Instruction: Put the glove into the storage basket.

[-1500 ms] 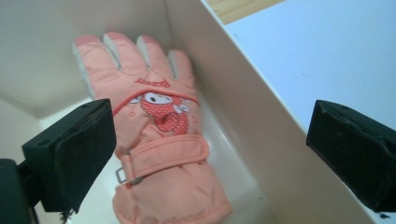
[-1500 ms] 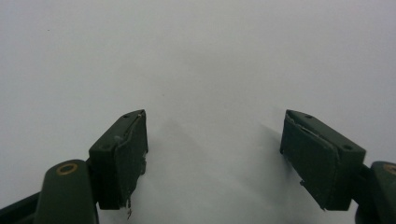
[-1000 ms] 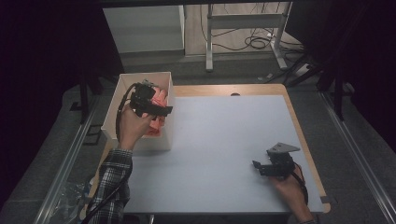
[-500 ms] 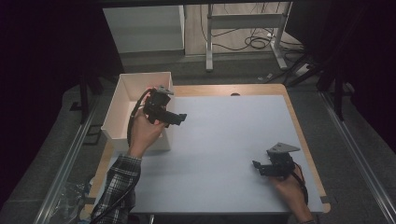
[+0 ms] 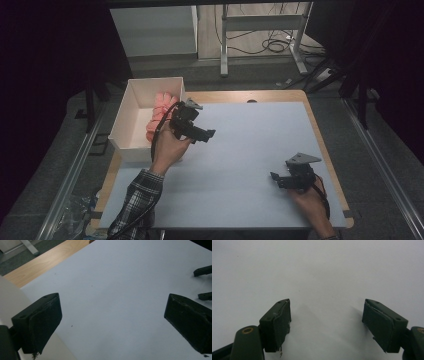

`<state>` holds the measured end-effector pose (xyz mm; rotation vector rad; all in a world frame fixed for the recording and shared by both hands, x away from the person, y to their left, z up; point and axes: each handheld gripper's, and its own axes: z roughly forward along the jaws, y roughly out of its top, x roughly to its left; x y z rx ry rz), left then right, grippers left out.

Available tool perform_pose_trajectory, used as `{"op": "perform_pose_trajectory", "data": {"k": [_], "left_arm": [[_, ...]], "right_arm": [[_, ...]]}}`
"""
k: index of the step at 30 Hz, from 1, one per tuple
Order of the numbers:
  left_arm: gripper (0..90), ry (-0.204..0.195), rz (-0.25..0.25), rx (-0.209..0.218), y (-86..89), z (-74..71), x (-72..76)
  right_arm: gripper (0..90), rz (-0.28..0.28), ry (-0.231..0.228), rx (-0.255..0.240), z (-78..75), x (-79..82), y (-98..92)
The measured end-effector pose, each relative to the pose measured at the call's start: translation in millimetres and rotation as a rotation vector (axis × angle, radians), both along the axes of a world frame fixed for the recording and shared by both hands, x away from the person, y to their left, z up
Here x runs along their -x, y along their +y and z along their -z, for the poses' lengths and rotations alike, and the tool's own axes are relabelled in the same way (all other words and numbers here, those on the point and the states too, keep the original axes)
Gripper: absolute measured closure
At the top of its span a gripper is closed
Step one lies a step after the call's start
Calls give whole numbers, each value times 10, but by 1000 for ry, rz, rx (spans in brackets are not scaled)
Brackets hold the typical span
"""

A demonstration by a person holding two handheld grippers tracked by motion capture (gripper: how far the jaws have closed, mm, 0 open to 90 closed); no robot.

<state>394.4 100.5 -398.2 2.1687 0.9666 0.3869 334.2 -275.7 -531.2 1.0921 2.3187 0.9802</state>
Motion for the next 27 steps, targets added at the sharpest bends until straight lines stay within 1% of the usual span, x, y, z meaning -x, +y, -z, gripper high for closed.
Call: {"op": "perform_pose_trajectory", "data": {"k": [1, 3, 4, 5, 7, 11, 14, 16, 17, 18, 19, 20, 21, 23, 24, 27], "left_arm": [[16, 0, 13, 4, -64, 20, 14], [15, -1, 29, 8, -125, 42, 29], [14, -1, 29, 8, -125, 42, 29], [14, 1, 44, 12, -184, 65, 43], [14, 0, 56, 16, -241, 91, 57], [14, 2, 82, 25, -335, 152, 88], [13, 4, 97, 28, -370, 191, 104], [14, 3, 110, 28, -406, 241, 123], [14, 6, 118, 40, -441, 302, 146], [14, 6, 129, 41, -451, 333, 155], [14, 8, 133, 45, -464, 366, 166], [14, 8, 133, 45, -464, 366, 166], [13, 9, 138, 40, -485, 431, 189], [13, 9, 142, 43, -503, 495, 213], [13, 9, 147, 37, -503, 523, 221], [13, 11, 155, 44, -510, 611, 249]], "right_arm": [[233, 0, -1, 0, 0, 0, 0], [233, 0, 0, 0, 0, 0, 0], [233, 0, 0, 0, 0, 0, 0], [233, 0, 0, 0, 0, 0, 0], [233, -1, 1, 2, -2, 1, -1], [233, 1, 0, 1, -1, 1, 0], [233, 0, 0, 2, -1, 1, 0], [233, 0, 0, 2, -1, 1, -1], [233, 0, 0, 2, -1, 1, -1], [233, 1, 1, 1, -2, 2, 0], [233, 0, 0, 2, -2, 1, -1], [233, 0, 0, 2, -2, 1, -1], [233, 1, 1, 2, -2, 2, 0], [233, 1, 1, 2, -2, 2, 0], [233, 1, 1, 2, -2, 2, 0], [233, 1, 1, 2, -2, 2, 0]]}}
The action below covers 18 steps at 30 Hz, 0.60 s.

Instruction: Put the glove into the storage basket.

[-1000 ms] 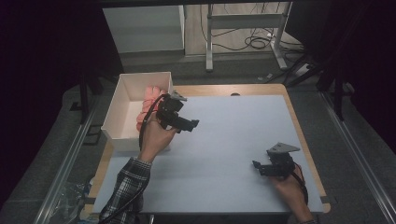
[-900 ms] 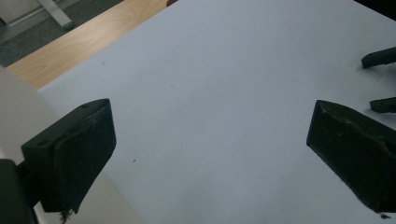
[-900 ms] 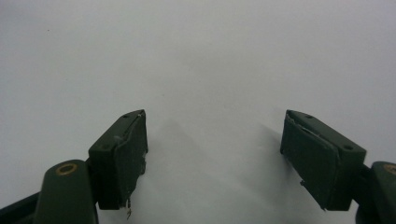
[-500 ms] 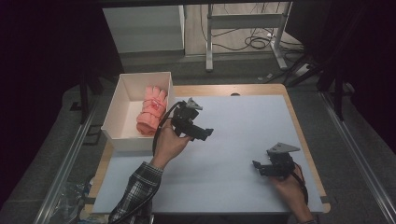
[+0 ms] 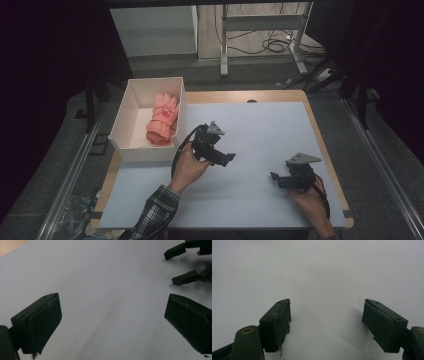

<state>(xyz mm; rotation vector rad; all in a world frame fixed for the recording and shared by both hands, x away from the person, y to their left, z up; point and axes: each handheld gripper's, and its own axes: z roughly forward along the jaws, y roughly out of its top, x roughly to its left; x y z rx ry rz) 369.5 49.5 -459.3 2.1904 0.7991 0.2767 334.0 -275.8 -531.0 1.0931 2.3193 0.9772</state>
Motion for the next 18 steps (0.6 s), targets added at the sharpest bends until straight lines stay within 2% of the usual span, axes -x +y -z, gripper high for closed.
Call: {"op": "perform_pose_trajectory", "data": {"k": [18], "left_arm": [[13, 14, 6, 9, 90, 455, 154]], "right_arm": [[233, 0, 1, 0, 0, 0, 0]]}}
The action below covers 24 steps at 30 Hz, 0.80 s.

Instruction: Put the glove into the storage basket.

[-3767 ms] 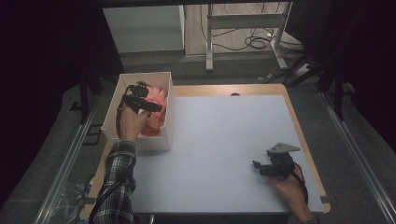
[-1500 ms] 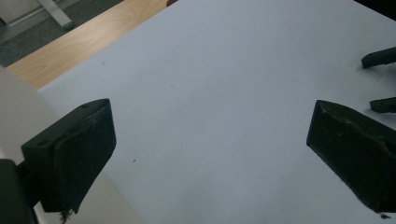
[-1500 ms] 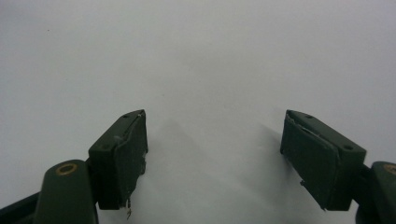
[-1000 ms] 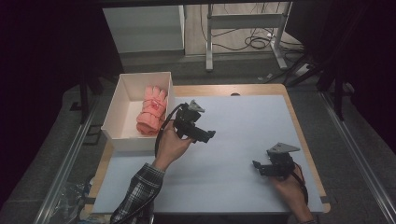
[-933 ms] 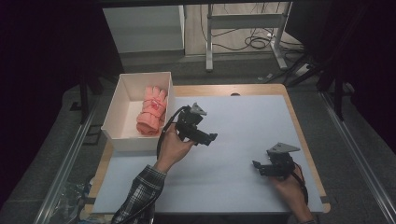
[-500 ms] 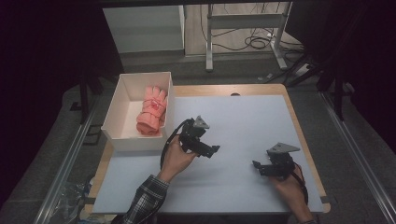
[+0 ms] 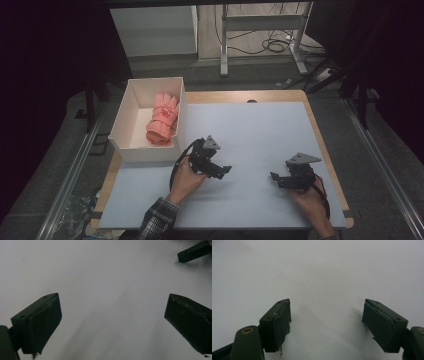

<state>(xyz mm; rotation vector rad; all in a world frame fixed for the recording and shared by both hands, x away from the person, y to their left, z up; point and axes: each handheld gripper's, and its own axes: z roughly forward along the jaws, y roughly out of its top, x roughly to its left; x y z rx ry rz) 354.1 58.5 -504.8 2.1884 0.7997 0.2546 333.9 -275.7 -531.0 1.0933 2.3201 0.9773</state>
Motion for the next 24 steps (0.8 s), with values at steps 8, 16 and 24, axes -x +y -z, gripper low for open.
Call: {"op": "perform_pose_trajectory", "data": {"k": [8, 16, 24], "left_arm": [[13, -3, 2, -24, 32, 140, 64], [13, -1, -3, -32, 109, 230, 127], [13, 6, -11, -40, 200, 314, 203]], "right_arm": [[233, 1, 0, 0, 0, 0, 0], [233, 1, 0, 0, 0, 0, 1], [233, 1, -1, 0, 0, 1, 1]]}}
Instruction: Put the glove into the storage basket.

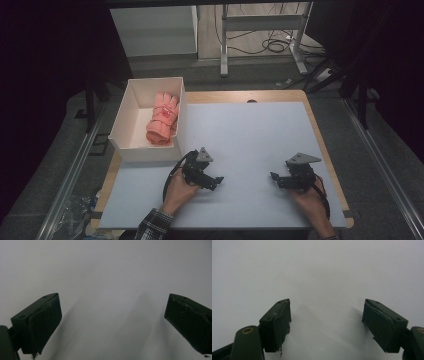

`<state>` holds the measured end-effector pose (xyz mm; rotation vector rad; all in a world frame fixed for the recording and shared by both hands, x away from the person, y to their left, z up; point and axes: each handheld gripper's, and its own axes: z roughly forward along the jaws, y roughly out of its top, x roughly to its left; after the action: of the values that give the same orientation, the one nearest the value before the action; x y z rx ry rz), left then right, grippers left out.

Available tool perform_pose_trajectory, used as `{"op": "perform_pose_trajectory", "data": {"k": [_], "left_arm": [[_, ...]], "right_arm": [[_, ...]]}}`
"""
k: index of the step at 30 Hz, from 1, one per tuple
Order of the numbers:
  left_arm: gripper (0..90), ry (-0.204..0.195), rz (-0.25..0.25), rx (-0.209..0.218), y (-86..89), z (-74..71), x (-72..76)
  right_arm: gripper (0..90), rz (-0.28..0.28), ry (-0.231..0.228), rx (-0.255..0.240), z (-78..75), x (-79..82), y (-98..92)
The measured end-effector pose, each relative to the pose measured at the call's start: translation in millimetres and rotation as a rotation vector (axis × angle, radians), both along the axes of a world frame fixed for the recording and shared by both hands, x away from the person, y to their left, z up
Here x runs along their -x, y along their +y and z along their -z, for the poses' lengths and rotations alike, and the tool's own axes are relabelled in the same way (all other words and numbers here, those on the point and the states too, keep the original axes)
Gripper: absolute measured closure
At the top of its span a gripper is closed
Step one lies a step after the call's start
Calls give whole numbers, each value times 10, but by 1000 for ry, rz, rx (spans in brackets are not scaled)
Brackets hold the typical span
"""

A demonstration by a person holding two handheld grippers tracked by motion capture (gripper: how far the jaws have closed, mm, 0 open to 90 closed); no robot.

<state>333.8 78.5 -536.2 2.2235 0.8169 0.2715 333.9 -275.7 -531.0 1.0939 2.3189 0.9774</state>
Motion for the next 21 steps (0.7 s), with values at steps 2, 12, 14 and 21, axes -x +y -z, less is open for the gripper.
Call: {"op": "perform_pose_trajectory", "data": {"k": [2, 12, 14, 21], "left_arm": [[13, 3, 1, -8, 22, 14, 19], [8, -1, -1, -33, 77, 100, 92], [7, 0, -1, -31, 80, 103, 95], [3, -1, 2, -36, 77, 108, 92]], "right_arm": [[233, 0, 0, 0, 0, 0, 0], [233, 0, 0, 0, 0, 0, 0], [233, 0, 0, 0, 0, 0, 0], [232, 0, 1, -1, 2, 2, -4]]}}
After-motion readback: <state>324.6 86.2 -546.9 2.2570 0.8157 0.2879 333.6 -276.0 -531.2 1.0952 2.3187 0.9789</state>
